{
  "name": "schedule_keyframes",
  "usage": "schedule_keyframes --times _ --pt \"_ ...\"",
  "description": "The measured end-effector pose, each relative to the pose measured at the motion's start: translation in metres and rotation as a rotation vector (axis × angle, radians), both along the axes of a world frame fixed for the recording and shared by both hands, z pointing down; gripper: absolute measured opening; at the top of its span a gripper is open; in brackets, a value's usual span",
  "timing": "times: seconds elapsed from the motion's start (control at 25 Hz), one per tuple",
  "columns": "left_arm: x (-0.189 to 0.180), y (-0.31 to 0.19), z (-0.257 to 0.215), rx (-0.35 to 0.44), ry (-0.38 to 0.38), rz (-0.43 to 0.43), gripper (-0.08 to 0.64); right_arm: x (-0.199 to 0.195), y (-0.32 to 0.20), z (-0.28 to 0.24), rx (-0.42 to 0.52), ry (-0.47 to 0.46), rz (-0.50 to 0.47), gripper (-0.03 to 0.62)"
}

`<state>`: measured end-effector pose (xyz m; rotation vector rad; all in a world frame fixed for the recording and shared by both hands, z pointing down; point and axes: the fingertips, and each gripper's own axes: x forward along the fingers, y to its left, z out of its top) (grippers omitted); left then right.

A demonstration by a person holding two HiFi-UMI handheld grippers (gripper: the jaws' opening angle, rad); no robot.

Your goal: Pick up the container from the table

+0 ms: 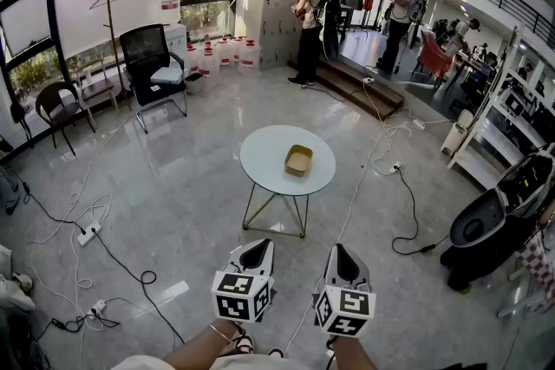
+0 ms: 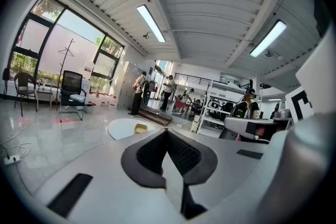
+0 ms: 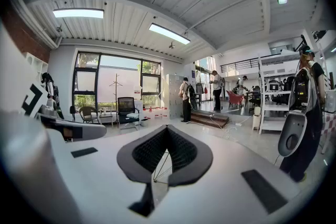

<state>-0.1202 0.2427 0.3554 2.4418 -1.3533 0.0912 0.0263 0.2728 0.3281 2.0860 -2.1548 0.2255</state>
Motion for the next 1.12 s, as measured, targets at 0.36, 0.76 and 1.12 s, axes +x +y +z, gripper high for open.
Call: schedule_keyframes --times 0.36,0.76,1.12 --pt "-0.009 -0.011 0.005 -0.014 -0.005 0.022 0.015 -0.009 -0.011 0.002 0.002 -0.024 0.018 0.025" --pt "-0.027 -0.023 0.012 -0.034 -0.031 0.059 0.015 -0.025 -0.020 0.007 0.002 -0.082 0.065 0.023" --pt "-0.028 -0.022 0.025 -0.070 -0.041 0.077 0.015 -0.022 -0.016 0.019 -0.036 -0.089 0.097 0.025"
